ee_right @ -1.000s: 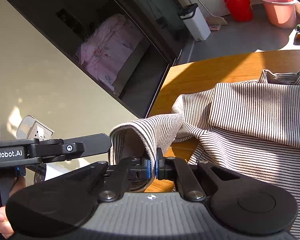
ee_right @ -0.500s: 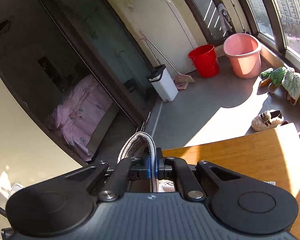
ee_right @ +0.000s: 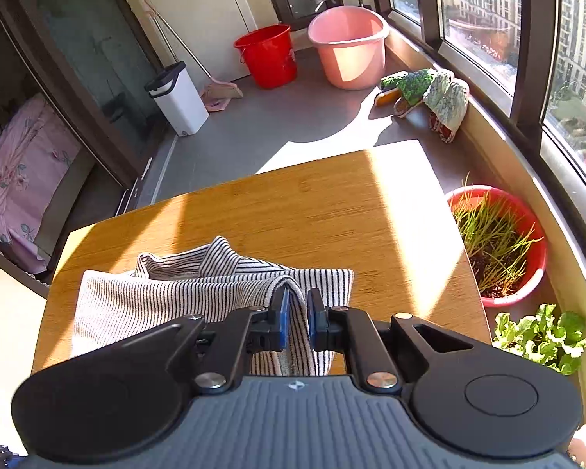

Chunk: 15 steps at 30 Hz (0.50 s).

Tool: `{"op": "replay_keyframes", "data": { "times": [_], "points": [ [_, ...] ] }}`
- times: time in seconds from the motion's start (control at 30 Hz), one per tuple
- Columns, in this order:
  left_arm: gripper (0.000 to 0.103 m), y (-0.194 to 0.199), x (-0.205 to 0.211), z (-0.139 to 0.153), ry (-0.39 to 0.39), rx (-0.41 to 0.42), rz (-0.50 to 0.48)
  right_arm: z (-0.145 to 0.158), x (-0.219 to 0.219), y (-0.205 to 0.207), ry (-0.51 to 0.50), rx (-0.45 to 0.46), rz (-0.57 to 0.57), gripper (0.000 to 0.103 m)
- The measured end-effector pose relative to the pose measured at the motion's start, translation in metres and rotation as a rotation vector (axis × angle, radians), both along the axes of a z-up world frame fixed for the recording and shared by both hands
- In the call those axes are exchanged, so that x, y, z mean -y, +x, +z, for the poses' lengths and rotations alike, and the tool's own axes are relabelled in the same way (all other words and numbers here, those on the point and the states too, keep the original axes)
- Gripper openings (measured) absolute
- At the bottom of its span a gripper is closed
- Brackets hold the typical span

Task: Fold clothes

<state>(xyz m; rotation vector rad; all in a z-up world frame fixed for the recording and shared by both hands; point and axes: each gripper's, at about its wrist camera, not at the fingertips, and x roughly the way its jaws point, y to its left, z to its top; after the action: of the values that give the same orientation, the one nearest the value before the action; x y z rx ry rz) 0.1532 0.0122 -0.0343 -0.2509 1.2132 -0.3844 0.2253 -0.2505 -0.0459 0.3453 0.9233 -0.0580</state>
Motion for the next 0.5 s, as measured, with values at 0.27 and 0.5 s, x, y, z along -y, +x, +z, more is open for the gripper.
{"op": "replay_keyframes", "data": {
  "times": [0.27,0.5],
  "points": [
    [0.081,0.036,0.012,0.007,-0.011,0.112,-0.017,0.002,-0.003,-0.022,-0.074,-0.005,0.024,0.023],
    [0.084,0.084,0.023,-0.001,0.032,0.185,0.011,-0.016,-0.045,-0.003,-0.046,0.013,0.018,0.072]
  ]
}}
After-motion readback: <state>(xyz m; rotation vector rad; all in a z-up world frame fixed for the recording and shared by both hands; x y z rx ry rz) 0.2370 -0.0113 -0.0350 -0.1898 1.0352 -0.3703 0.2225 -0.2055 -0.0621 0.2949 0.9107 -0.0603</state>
